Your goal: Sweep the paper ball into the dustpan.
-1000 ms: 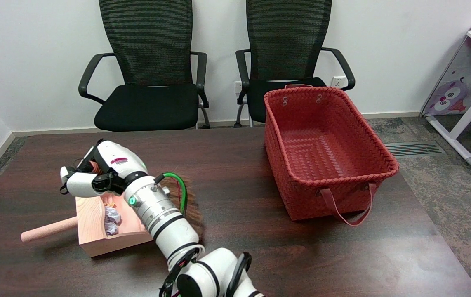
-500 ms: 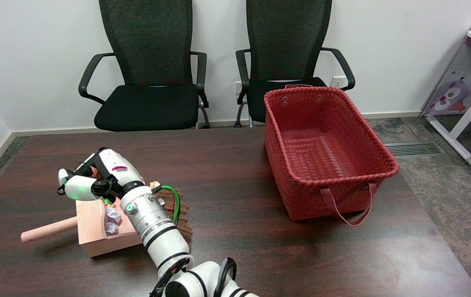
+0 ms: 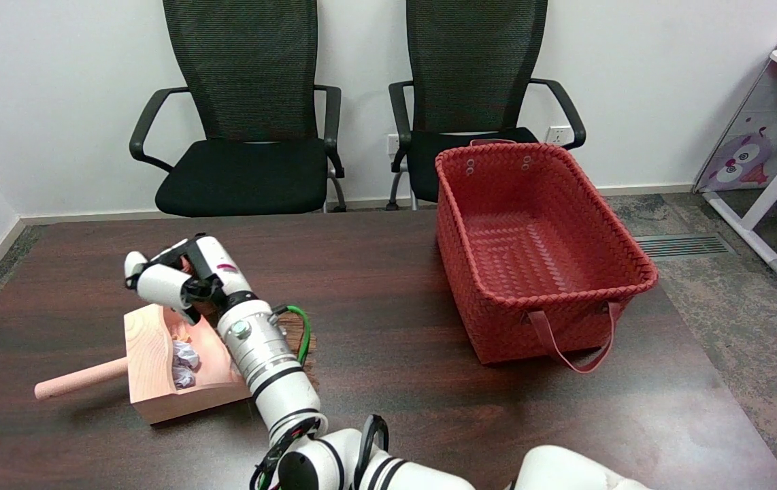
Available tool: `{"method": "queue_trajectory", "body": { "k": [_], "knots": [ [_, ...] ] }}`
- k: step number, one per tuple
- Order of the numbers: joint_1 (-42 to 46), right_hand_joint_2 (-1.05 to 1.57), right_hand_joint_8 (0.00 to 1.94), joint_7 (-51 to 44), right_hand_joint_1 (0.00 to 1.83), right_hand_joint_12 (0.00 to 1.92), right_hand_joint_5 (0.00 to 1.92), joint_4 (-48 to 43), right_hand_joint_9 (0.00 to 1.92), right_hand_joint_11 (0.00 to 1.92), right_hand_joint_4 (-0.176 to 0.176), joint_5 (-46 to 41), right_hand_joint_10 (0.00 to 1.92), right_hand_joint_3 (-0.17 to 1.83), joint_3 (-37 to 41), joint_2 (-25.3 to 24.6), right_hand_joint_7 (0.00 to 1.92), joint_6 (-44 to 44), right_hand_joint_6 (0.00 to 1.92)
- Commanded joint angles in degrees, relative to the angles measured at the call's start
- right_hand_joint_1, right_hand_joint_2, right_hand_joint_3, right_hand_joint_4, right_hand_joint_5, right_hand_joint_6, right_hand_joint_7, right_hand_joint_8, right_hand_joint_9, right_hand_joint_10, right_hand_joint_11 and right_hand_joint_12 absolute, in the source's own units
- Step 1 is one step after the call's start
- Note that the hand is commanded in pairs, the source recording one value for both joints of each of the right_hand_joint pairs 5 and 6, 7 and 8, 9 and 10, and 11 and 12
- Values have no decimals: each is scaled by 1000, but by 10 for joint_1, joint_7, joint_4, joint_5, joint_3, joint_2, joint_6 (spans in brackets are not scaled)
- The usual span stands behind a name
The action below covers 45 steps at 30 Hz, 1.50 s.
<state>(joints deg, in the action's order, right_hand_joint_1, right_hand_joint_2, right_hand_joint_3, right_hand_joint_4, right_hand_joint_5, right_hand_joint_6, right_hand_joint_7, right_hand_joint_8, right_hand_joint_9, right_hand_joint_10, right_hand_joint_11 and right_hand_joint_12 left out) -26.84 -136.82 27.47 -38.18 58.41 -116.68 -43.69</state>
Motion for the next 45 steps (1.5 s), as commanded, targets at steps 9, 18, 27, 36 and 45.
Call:
{"method": "queue_trajectory", "body": {
  "k": [9, 18, 27, 36, 45],
  "knots": [
    [-58, 1355, 1920, 327, 612, 1920, 1920, 10, 1920, 1920, 14, -84, 1920, 1255, -88, 71, 1920, -99, 1920],
    [-51, 1286, 1920, 448, 633, 1920, 1920, 41, 1920, 1920, 14, -89, 1920, 1238, -108, 81, 1920, -107, 1920],
    [-30, 1270, 1920, 479, 642, 1920, 1920, 134, 1920, 1920, 9, -90, 1920, 1187, -128, 116, 1920, -73, 1920],
    [-23, 1315, 1920, 479, 626, 1920, 1920, 273, 1920, 1920, 8, -90, 1920, 1179, -151, 194, 1920, -31, 1920],
    [-43, 1571, 1920, 274, 639, 1920, 1920, 404, 1920, 1920, 30, -122, 1920, 1169, -146, 316, 1920, 120, 1920]
  ]
}}
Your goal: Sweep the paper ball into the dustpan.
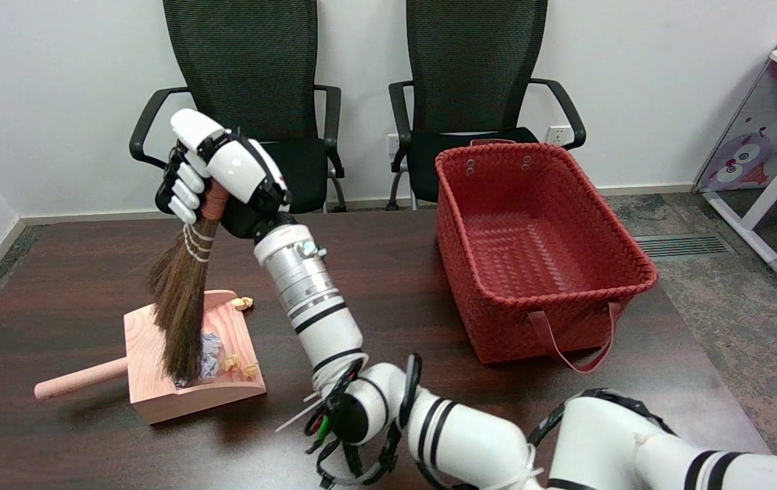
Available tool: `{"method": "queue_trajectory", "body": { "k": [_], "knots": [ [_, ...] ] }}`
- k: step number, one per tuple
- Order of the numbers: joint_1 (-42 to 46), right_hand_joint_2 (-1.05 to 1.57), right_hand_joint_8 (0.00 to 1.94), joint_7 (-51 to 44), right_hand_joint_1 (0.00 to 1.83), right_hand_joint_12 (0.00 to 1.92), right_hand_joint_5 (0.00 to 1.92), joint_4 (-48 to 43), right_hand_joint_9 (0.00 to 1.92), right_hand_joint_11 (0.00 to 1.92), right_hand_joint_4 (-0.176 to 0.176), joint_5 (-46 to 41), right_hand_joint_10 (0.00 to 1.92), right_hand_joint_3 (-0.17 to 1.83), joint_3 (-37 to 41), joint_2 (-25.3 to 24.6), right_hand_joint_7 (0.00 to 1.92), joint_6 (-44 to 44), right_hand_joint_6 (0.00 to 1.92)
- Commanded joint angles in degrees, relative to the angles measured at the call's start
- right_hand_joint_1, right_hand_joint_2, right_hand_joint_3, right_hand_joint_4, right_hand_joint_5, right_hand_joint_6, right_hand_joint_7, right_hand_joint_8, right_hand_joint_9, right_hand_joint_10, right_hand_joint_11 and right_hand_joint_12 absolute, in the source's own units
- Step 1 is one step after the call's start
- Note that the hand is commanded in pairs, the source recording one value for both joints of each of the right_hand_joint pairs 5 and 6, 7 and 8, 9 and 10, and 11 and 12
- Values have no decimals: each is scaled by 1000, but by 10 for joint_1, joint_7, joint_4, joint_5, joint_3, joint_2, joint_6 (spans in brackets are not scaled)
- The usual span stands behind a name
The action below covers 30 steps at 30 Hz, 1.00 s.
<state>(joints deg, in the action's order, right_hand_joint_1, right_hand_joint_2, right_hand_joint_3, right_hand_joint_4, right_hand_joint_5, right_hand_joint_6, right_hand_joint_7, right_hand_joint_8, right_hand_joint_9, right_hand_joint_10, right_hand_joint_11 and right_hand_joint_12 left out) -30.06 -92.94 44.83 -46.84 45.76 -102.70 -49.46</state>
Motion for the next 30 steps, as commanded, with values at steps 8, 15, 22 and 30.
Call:
{"method": "queue_trajectory", "body": {
  "k": [8, 15, 22, 30],
  "knots": [
    [-80, 1571, 1920, -199, 697, 1920, 1920, 175, 1920, 1920, 38, -62, 1920, 1314, -44, 214, 1920, 265, 1920],
    [-156, 1571, 1920, -199, 727, 1920, 1920, 50, 1920, 1920, 31, -56, 1920, 1392, -116, 195, 1920, 265, 1920],
    [-213, 1549, 1920, -195, 748, 1920, 1920, -75, 1920, 1920, 23, -55, 1920, 1513, -194, 159, 1920, 234, 1920],
    [-243, 1495, 1920, -203, 752, 1920, 1920, -140, 1920, 1920, 21, -34, 1920, 1696, -262, 121, 1920, 244, 1920]
  ]
}}
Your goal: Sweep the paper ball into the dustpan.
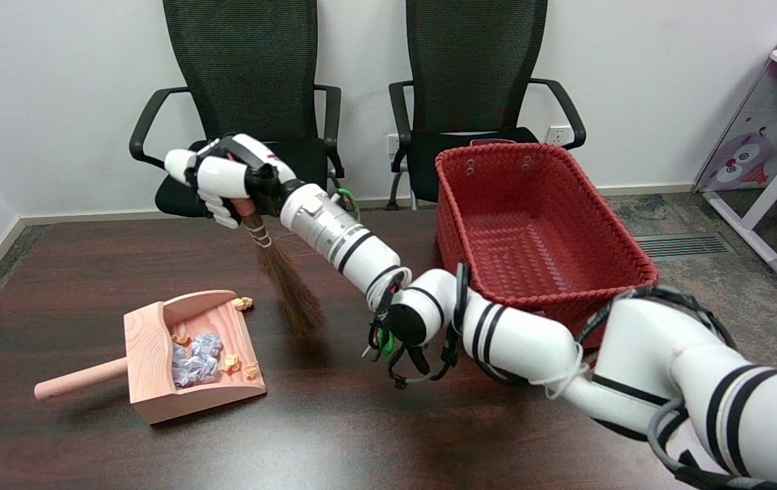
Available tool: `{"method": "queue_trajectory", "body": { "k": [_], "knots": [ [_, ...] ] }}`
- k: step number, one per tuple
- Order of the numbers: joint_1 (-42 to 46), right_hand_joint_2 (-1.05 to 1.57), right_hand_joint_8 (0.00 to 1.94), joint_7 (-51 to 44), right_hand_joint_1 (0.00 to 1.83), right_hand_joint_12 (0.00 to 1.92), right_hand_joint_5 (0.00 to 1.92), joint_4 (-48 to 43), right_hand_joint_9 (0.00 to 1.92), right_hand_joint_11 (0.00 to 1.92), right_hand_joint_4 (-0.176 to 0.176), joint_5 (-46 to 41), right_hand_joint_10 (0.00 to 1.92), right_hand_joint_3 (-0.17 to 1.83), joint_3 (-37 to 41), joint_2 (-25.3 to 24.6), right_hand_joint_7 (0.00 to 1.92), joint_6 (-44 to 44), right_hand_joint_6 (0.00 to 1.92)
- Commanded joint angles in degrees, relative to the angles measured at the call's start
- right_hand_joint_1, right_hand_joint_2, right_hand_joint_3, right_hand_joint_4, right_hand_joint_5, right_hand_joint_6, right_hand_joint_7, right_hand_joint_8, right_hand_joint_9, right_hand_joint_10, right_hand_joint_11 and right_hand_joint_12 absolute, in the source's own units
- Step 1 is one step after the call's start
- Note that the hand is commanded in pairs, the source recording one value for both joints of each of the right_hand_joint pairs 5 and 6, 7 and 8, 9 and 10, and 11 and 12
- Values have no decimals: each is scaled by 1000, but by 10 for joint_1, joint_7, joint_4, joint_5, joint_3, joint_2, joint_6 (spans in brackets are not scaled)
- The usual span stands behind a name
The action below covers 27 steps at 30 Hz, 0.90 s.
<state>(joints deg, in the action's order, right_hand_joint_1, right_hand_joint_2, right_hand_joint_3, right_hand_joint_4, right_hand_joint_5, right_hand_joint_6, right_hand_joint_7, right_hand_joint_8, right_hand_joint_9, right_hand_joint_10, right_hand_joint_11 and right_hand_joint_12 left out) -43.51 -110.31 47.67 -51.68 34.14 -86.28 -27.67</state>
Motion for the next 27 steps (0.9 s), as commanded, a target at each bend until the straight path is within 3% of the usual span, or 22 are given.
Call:
{"method": "queue_trajectory", "body": {
  "k": [1, 7, 15, 21, 27],
  "knots": [
    [-109, 1503, 1920, -30, 748, 1920, 1920, -178, 1920, 1920, 23, 26, 1920, 1702, -145, -53, 1920, 28, 1920],
    [-110, 1565, 1920, -49, 725, 1920, 1920, -241, 1920, 1920, 30, 90, 1920, 1720, -140, -111, 1920, 19, 1920],
    [-102, 1571, 1920, -40, 712, 1920, 1920, -273, 1920, 1920, 34, 87, 1920, 1781, -140, -156, 1920, 19, 1920],
    [-86, 1445, 1920, 131, 711, 1920, 1920, -282, 1920, 1920, 26, 41, 1920, 1833, -133, -173, 1920, 26, 1920],
    [-86, 1281, 1920, 216, 739, 1920, 1920, -275, 1920, 1920, 19, 37, 1920, 1833, -136, -180, 1920, 29, 1920]
  ]
}}
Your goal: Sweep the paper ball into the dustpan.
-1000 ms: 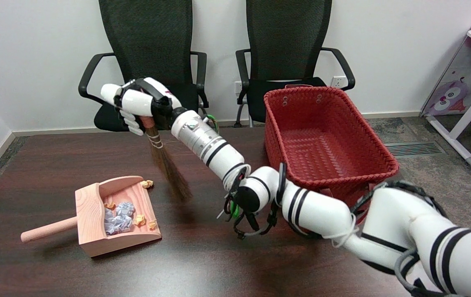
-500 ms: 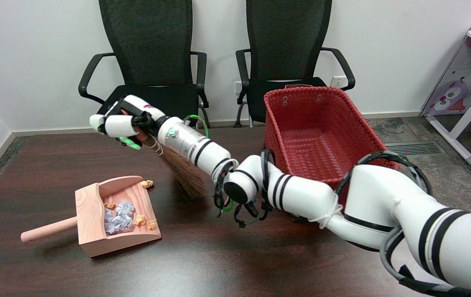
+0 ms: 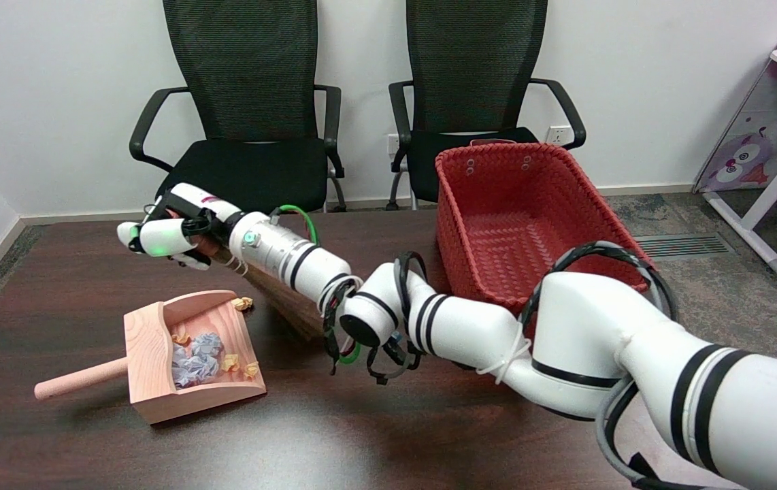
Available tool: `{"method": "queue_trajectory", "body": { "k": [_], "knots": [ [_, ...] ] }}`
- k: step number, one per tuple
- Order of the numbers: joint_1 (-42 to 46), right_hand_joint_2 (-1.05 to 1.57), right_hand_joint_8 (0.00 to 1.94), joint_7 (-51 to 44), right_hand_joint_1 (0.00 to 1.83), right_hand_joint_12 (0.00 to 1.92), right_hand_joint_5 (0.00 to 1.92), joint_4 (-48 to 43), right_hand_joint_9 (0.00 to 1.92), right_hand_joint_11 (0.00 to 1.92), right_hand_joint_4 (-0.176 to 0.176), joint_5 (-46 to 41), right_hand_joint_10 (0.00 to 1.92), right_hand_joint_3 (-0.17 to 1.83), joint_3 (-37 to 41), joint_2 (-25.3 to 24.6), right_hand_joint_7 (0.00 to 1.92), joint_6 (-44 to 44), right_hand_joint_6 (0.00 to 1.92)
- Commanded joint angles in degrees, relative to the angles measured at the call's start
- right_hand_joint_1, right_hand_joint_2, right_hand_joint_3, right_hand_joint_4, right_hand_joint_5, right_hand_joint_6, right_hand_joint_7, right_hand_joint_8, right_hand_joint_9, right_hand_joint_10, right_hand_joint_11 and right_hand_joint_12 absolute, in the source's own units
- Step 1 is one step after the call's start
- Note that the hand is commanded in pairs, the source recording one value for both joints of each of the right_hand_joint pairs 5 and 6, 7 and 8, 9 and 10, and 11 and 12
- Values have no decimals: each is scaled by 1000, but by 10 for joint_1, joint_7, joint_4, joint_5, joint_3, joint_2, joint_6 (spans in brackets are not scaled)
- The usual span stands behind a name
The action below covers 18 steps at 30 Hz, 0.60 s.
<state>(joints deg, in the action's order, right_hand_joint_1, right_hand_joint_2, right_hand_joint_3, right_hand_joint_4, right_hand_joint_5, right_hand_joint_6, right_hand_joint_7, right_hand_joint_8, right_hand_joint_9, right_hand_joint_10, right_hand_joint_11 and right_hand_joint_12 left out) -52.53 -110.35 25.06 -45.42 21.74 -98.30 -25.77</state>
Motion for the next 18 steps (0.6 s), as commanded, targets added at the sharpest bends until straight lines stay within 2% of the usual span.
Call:
{"method": "queue_trajectory", "body": {
  "k": [1, 5, 9, 18],
  "knots": [
    [4, 1263, 1920, 229, 745, 1920, 1920, -49, 1920, 1920, 17, -26, 1920, 1833, -13, -62, 1920, 10, 1920],
    [5, 1229, 1920, 299, 755, 1920, 1920, -48, 1920, 1920, 14, -27, 1920, 1833, -12, -65, 1920, 15, 1920],
    [12, 1202, 1920, 359, 761, 1920, 1920, -40, 1920, 1920, 11, -27, 1920, 1742, -9, -64, 1920, 11, 1920],
    [16, 1232, 1920, 385, 748, 1920, 1920, -7, 1920, 1920, 8, -27, 1920, 1595, 1, -59, 1920, -1, 1920]
  ]
}}
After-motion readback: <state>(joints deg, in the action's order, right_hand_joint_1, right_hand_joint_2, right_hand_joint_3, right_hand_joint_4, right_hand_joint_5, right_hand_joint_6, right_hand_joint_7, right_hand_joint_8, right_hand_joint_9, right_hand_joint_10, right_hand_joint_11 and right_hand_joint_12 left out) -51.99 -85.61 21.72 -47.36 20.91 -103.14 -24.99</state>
